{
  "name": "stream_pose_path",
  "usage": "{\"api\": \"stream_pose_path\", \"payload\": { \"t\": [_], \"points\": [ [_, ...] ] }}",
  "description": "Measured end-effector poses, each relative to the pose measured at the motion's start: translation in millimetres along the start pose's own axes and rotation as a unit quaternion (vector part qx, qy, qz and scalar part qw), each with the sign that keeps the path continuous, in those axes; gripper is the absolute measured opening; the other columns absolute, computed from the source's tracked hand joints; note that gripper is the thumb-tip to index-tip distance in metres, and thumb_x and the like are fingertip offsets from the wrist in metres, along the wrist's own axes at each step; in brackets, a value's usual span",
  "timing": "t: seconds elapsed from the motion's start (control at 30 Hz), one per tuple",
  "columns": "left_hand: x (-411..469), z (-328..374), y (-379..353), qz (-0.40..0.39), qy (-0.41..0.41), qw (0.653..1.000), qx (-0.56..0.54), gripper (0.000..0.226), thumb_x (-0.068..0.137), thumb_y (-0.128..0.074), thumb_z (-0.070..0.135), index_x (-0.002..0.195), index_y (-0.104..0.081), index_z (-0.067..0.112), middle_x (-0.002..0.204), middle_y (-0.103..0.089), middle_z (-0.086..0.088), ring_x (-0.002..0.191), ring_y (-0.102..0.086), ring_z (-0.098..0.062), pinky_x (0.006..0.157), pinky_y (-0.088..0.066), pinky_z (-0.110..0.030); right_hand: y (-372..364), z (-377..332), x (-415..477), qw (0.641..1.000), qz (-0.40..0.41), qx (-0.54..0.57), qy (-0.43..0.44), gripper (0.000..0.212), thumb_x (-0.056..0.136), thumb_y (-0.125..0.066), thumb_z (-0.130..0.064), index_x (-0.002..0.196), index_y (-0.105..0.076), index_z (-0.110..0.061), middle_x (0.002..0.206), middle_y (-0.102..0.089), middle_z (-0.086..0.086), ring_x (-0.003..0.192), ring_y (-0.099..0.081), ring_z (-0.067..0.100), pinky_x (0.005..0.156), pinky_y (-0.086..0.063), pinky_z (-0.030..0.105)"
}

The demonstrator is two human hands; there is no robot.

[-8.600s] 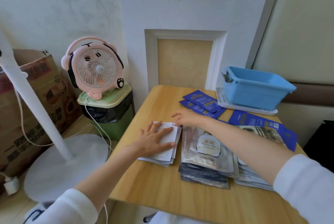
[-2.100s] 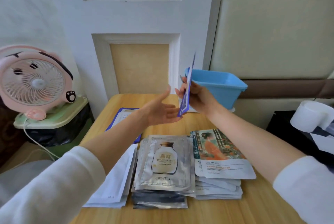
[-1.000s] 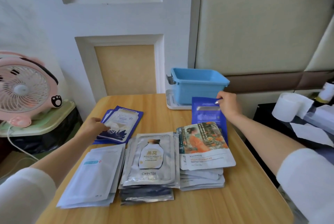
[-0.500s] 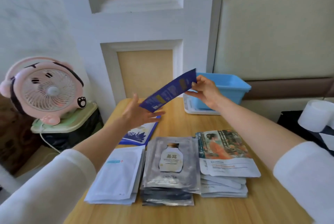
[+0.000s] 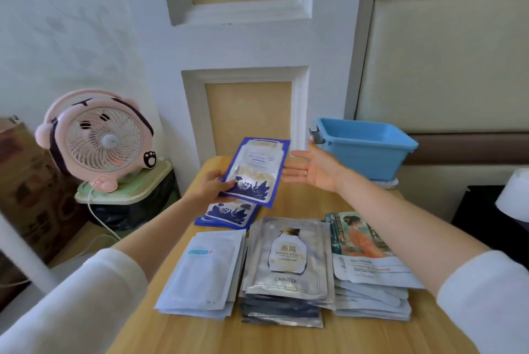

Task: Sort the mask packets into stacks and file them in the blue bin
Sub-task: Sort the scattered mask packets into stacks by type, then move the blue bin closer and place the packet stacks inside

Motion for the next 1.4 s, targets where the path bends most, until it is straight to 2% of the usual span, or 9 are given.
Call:
{"api": "stream_pose_path", "payload": {
  "t": [0.1,0.33,0.47,0.6,0.73,0.9,1.1,1.27,1.4],
  "points": [
    [-0.5,-11.7,18.4,0.065,0.012,0.998,0.006,0.018,0.092,-0.056,0.006,0.109,-0.049,0.003,0.103,-0.058,-0.017,0.087,-0.061,-0.028,0.043,-0.054,-0.021,-8.1,18.0,0.7,0.989,-0.028,-0.141,-0.028,0.054,0.094,-0.050,-0.040,0.137,-0.038,-0.010,0.123,-0.059,0.023,0.110,-0.060,0.035,0.089,-0.052,0.047],
    [8.9,-50.3,45.7,0.134,0.071,0.983,0.105,0.035,0.090,-0.059,0.010,0.123,-0.050,0.006,0.110,-0.057,-0.016,0.084,-0.059,-0.025,0.038,-0.051,-0.020,3.3,26.8,5.8,0.971,0.005,-0.235,-0.042,0.051,0.093,-0.059,-0.022,0.137,-0.041,-0.003,0.118,-0.063,0.021,0.102,-0.065,0.034,0.080,-0.058,0.042],
    [14.1,-55.7,59.9,0.185,0.056,0.952,0.236,0.050,0.080,-0.072,0.025,0.124,-0.052,0.010,0.117,-0.059,-0.014,0.098,-0.059,-0.027,0.080,-0.054,-0.039,16.7,23.5,3.4,0.959,0.041,-0.279,-0.029,0.045,0.093,-0.058,-0.021,0.133,-0.046,-0.003,0.121,-0.060,0.019,0.101,-0.065,0.032,0.077,-0.058,0.039],
    [17.4,-41.1,57.7,0.234,-0.009,0.923,0.304,0.047,0.084,-0.067,0.027,0.125,-0.051,0.010,0.129,-0.048,-0.015,0.121,-0.043,-0.032,0.097,-0.043,-0.045,55.8,-9.7,2.6,0.851,0.202,-0.482,0.056,0.031,0.092,-0.057,-0.020,0.122,-0.057,-0.015,0.119,-0.058,0.006,0.099,-0.060,0.022,0.081,-0.056,0.037],
    [24.7,-21.7,26.8,0.174,-0.073,0.925,0.329,0.037,0.087,-0.061,0.029,0.121,-0.055,0.016,0.125,-0.056,-0.008,0.108,-0.056,-0.025,0.092,-0.049,-0.043,106.0,-39.5,-10.7,0.794,0.303,-0.522,0.068,0.020,0.092,-0.050,-0.016,0.108,-0.062,-0.017,0.121,-0.059,0.006,0.103,-0.059,0.028,0.089,-0.052,0.045],
    [32.3,6.1,-40.9,0.077,-0.103,0.937,0.324,0.032,0.092,-0.056,0.021,0.121,-0.055,0.007,0.122,-0.060,-0.009,0.098,-0.057,-0.022,0.079,-0.044,-0.028,152.2,-41.1,-15.5,0.793,0.274,-0.544,0.021,0.027,0.091,-0.058,-0.017,0.118,-0.062,-0.014,0.126,-0.057,0.006,0.111,-0.056,0.026,0.087,-0.051,0.034],
    [48.2,51.6,-115.9,-0.020,-0.164,0.927,0.337,0.029,0.090,-0.060,0.018,0.116,-0.055,0.007,0.119,-0.059,-0.012,0.107,-0.056,-0.024,0.092,-0.046,-0.033,152.7,4.0,4.5,0.757,0.153,-0.634,-0.032,0.048,0.093,-0.056,-0.024,0.138,-0.043,-0.017,0.144,-0.043,0.005,0.131,-0.041,0.023,0.108,-0.032,0.034],
    [42.6,100.5,-153.9,-0.017,-0.299,0.878,0.372,0.038,0.089,-0.059,0.018,0.126,-0.049,0.014,0.130,-0.047,-0.007,0.115,-0.051,-0.022,0.097,-0.044,-0.032,142.3,22.5,12.1,0.713,0.132,-0.687,-0.046,0.061,0.088,-0.060,-0.035,0.143,-0.035,-0.023,0.151,-0.032,0.002,0.139,-0.030,0.022,0.115,-0.023,0.047],
    [21.0,118.5,-167.3,0.013,-0.428,0.784,0.450,0.053,0.087,-0.060,0.015,0.136,-0.039,0.018,0.136,-0.043,-0.005,0.121,-0.042,-0.025,0.098,-0.039,-0.036,106.7,32.8,5.2,0.787,0.059,-0.614,-0.025,0.053,0.091,-0.059,-0.027,0.141,-0.040,-0.020,0.141,-0.047,0.003,0.131,-0.043,0.018,0.107,-0.031,0.026]
  ]
}}
Point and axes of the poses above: each hand's wrist, its own x-axis towards the middle knuckle, its own y-axis out of the back of the hand, z = x × y, the point moved 7 cm from there along x, towards the middle knuckle
